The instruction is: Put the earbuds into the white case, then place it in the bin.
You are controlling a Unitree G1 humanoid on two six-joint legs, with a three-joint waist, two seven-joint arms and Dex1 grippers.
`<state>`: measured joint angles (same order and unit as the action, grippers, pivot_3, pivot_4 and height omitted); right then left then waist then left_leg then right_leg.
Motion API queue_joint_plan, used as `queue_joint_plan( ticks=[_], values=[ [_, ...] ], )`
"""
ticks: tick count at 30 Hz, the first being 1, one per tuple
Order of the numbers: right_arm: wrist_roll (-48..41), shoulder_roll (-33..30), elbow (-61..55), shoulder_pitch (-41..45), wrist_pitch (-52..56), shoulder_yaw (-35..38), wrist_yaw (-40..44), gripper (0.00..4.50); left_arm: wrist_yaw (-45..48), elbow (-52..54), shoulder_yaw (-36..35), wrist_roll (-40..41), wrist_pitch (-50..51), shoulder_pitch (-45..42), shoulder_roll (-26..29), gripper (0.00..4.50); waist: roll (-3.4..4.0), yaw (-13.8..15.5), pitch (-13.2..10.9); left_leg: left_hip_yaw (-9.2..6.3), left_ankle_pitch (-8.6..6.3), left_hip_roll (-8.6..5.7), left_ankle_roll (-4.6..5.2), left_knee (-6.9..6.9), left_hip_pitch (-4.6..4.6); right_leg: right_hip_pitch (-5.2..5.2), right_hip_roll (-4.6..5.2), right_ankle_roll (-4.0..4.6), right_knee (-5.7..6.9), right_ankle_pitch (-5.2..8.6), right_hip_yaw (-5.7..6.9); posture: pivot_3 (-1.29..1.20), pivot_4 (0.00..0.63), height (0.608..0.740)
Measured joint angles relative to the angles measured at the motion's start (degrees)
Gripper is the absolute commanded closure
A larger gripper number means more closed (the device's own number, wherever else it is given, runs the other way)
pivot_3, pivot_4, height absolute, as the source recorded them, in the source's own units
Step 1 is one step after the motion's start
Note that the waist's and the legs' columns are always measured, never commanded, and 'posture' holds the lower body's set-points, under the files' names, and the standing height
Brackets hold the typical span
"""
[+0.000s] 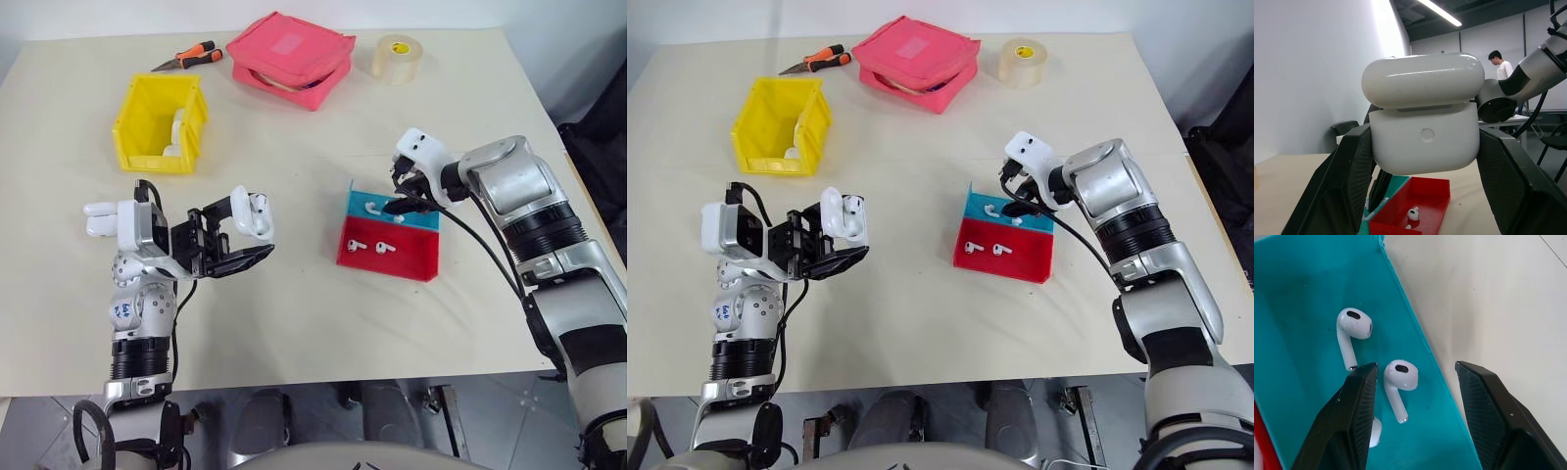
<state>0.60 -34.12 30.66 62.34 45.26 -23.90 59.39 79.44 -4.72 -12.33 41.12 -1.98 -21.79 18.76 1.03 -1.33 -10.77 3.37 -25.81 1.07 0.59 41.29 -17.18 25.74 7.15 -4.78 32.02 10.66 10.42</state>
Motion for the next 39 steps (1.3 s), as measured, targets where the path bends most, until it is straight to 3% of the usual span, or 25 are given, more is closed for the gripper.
queue_joint_plan(
  ticks=[9, 16, 24, 27, 32, 39],
  values=[
    [1.00, 0.46, 0.56, 0.45, 0.30, 0.00, 1.05, 1.85, -0.57, 0.01, 0.00, 0.00, -0.03, 0.01, 0.00, 1.71, 0.00, -0.26, 0.00, 0.00, 0.00, 0.02, 0.00, -0.01, 0.00, 0.00, -0.01, 0.00, 0.00, 0.00, 0.00, 0.00, 0.150, 0.740],
    [1.04, 0.92, 0.45, 0.45, 0.04, 0.05, 1.23, 3.97, -0.58, 0.00, -0.01, 0.00, -0.21, 0.01, 0.01, 1.71, 0.00, -0.25, 0.00, 0.00, 0.00, 0.02, 0.00, 0.00, 0.00, 0.00, 0.00, 0.00, 0.00, 0.00, 0.00, 0.00, 0.150, 0.740],
    [0.93, 0.89, -1.23, -0.16, -0.33, 0.36, 1.31, 3.97, -0.41, -0.22, -0.01, -0.01, -0.60, -0.04, 0.05, 1.71, 0.01, -0.26, 0.00, 0.00, 0.00, 0.02, 0.00, -0.01, -0.01, 0.02, 0.00, 0.00, 0.00, 0.00, 0.00, 0.00, 0.150, 0.740],
    [-1.45, 0.63, -5.69, -2.16, -1.42, 4.37, 1.68, 3.97, 0.38, -0.66, 0.10, -0.01, -0.55, -0.47, 0.24, 1.71, 0.02, -0.19, -0.01, 0.00, 0.00, 0.01, 0.00, 0.00, -0.05, 0.07, 0.00, 0.00, 0.00, 0.00, 0.00, 0.00, 0.150, 0.740],
    [-14.65, 2.37, -25.01, -11.12, -1.05, 18.07, 3.16, 3.97, 2.59, -1.74, 0.76, 0.05, 0.50, -2.37, 0.47, 1.71, 0.02, -0.11, -0.01, -0.03, 0.00, 0.00, 0.00, 0.02, -0.10, 0.09, 0.00, 0.00, 0.00, 0.00, 0.02, 0.00, 0.150, 0.740],
    [-36.15, 10.81, -48.56, -21.76, 12.24, 31.53, -4.57, 3.97, 6.15, -5.55, 2.24, 0.05, 2.73, -5.05, 0.42, 1.71, 0.02, -0.14, -0.01, -0.02, 0.00, -0.02, 0.00, 0.01, -0.04, 0.09, -0.02, 0.00, 0.05, -0.01, -0.02, 0.00, 0.150, 0.740]
  ],
)
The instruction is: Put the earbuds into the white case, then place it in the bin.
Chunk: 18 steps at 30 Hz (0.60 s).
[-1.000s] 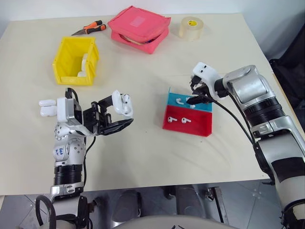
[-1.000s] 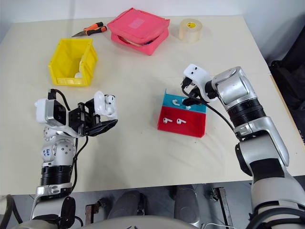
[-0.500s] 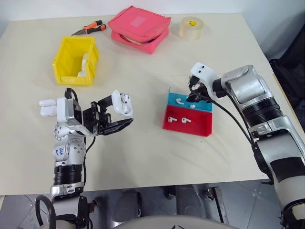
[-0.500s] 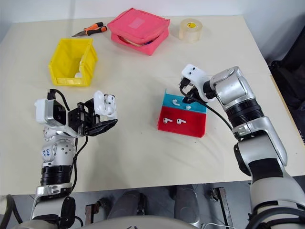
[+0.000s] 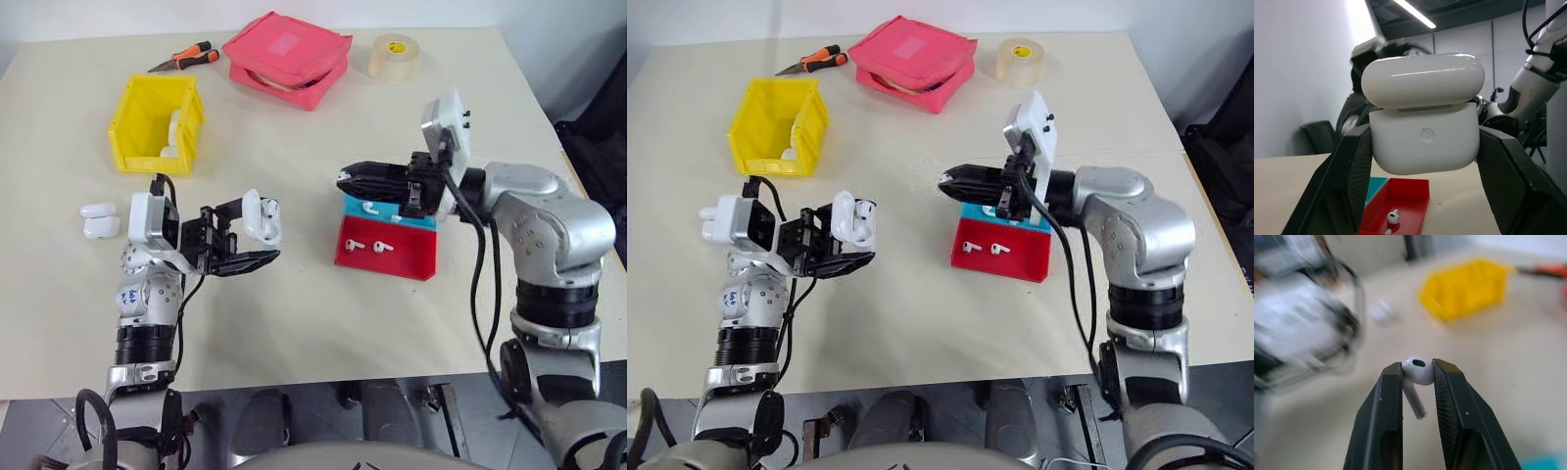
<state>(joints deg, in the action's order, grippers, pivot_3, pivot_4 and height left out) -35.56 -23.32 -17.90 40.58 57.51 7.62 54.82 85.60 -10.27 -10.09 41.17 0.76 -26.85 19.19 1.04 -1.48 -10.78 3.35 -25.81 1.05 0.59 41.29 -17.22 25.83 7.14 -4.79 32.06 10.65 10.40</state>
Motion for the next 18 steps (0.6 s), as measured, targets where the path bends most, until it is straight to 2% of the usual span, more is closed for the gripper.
queue_joint_plan(
  ticks=[5, 8, 13, 18],
  values=[
    [-11.66, 5.22, -6.74, -2.21, 5.54, 4.15, -7.99, 3.97, 0.37, -2.71, 0.32, 0.00, 0.57, -2.19, -0.02, 1.71, 0.00, -0.01, 0.00, 0.01, 0.00, -0.02, 0.00, -0.02, 0.04, 0.00, -0.01, 0.00, 0.01, 0.00, -0.02, 0.00, 0.150, 0.740],
    [-16.55, 8.36, -10.03, -5.23, 6.65, 3.98, -13.58, 3.97, 0.40, -4.61, 0.96, -0.02, 0.79, -3.84, -0.13, 1.71, 0.00, -0.01, 0.00, 0.02, 0.00, -0.04, 0.00, -0.03, 0.04, 0.00, -0.02, 0.00, 0.01, 0.00, -0.02, 0.00, 0.150, 0.740],
    [-19.75, 10.87, -13.47, -8.36, 5.41, 1.08, -19.23, 3.97, 0.42, -6.00, 2.22, -0.02, 1.10, -5.50, -0.24, 1.71, 0.00, -0.18, 0.00, 0.07, 0.00, -0.05, 0.00, -0.08, 0.11, -0.01, -0.04, 0.01, 0.01, 0.00, -0.06, 0.00, 0.150, 0.740],
    [-19.08, 12.17, -13.68, -8.80, 0.58, -2.92, -21.07, 3.97, 0.42, -6.12, 2.43, -0.01, 1.30, -5.50, -0.27, 1.71, 0.00, -0.16, 0.00, 0.10, 0.00, -0.06, 0.00, -0.08, 0.12, 0.00, -0.04, 0.01, 0.01, 0.00, -0.08, 0.00, 0.150, 0.740]
  ],
)
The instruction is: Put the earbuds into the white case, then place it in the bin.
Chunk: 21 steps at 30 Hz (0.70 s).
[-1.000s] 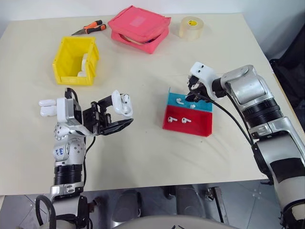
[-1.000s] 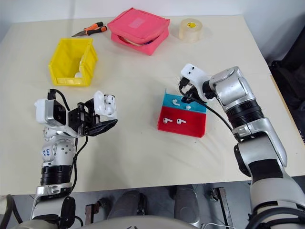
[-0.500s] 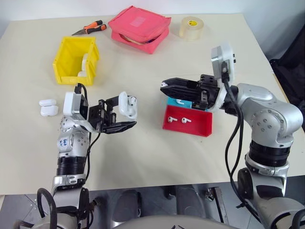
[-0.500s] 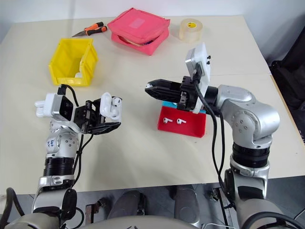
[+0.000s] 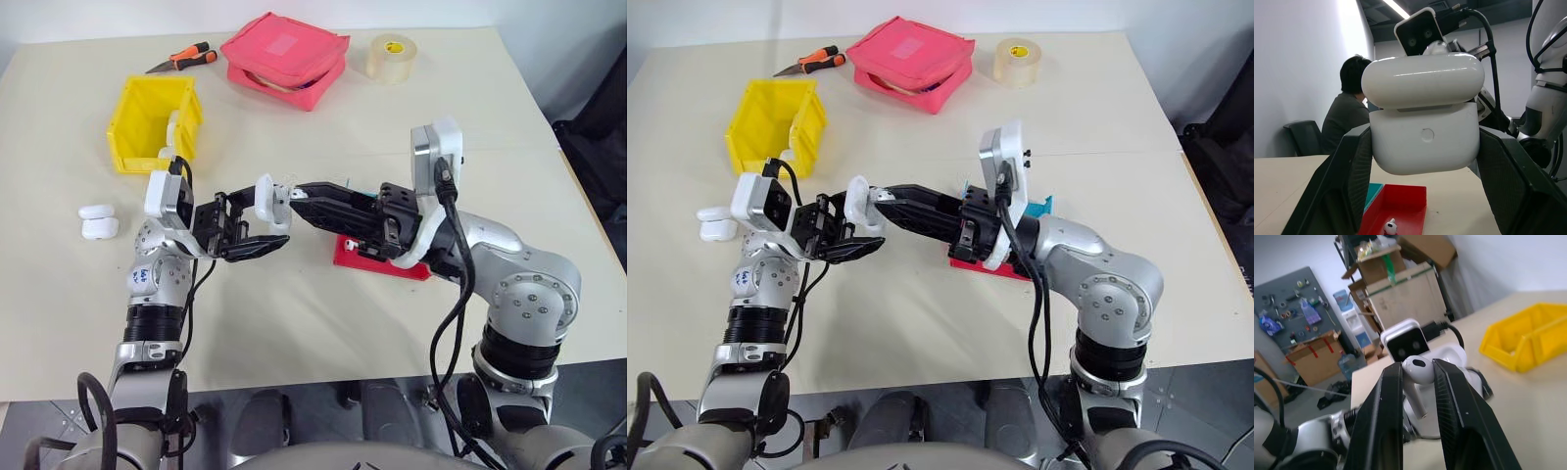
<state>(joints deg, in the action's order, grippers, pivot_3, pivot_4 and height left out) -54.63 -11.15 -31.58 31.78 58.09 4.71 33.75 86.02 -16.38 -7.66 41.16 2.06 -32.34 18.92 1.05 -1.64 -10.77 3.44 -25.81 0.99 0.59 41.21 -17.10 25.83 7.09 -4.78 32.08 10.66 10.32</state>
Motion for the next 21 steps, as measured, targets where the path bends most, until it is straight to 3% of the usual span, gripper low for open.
queue_joint_plan(
  ticks=[21],
  values=[
    [5.28, 0.36, 2.51, -2.61, -13.52, -10.99, 1.28, 3.97, -0.07, 4.67, 0.75, 0.67, 0.55, 3.32, -0.69, 1.71, 0.00, 0.04, 0.00, 0.02, 0.00, 0.01, 0.00, 0.00, 0.00, 0.00, 0.00, 0.00, 0.00, 0.00, -0.03, 0.00, 0.150, 0.740]
  ],
)
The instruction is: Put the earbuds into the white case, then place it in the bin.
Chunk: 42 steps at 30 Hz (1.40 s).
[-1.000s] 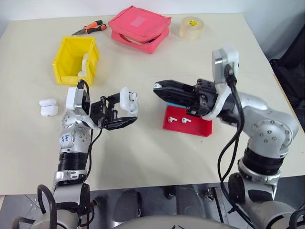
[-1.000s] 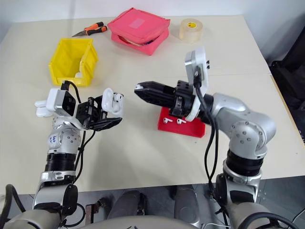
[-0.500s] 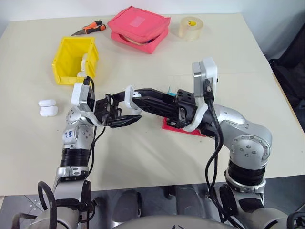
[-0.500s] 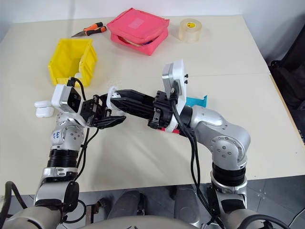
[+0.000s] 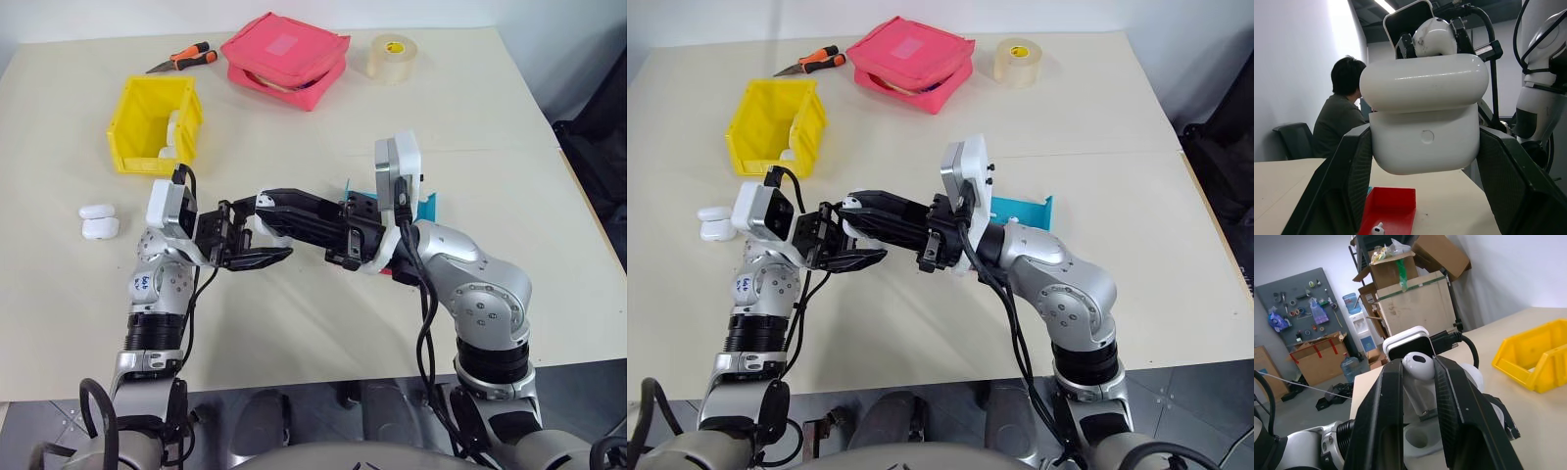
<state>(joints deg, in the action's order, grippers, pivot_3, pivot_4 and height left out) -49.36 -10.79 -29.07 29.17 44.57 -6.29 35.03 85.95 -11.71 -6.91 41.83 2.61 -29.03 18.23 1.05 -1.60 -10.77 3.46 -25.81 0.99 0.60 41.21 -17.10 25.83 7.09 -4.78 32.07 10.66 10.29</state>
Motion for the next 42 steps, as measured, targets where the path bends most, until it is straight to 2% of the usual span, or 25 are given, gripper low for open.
queue_joint_plan(
  ticks=[23, 42],
  values=[
    [2.19, -2.42, -3.04, -5.80, -6.31, -1.48, -1.19, 3.97, -1.15, -0.36, -1.54, 0.03, -1.99, 0.08, -3.22, 1.71, 0.00, 0.07, 0.00, 0.01, 0.00, 0.01, 0.00, 0.00, -0.01, 0.00, 0.00, 0.00, 0.00, 0.00, -0.03, 0.00, 0.150, 0.740],
    [2.09, -11.81, -4.01, -3.60, -7.26, -0.80, 2.25, 3.97, -1.21, -0.51, -1.13, -1.65, -3.15, 0.10, -4.05, 1.71, -0.01, 0.16, 0.00, 0.01, 0.00, 0.02, 0.00, 0.00, -0.01, 0.00, 0.00, 0.00, 0.00, 0.00, -0.03, 0.00, 0.150, 0.740]
  ],
)
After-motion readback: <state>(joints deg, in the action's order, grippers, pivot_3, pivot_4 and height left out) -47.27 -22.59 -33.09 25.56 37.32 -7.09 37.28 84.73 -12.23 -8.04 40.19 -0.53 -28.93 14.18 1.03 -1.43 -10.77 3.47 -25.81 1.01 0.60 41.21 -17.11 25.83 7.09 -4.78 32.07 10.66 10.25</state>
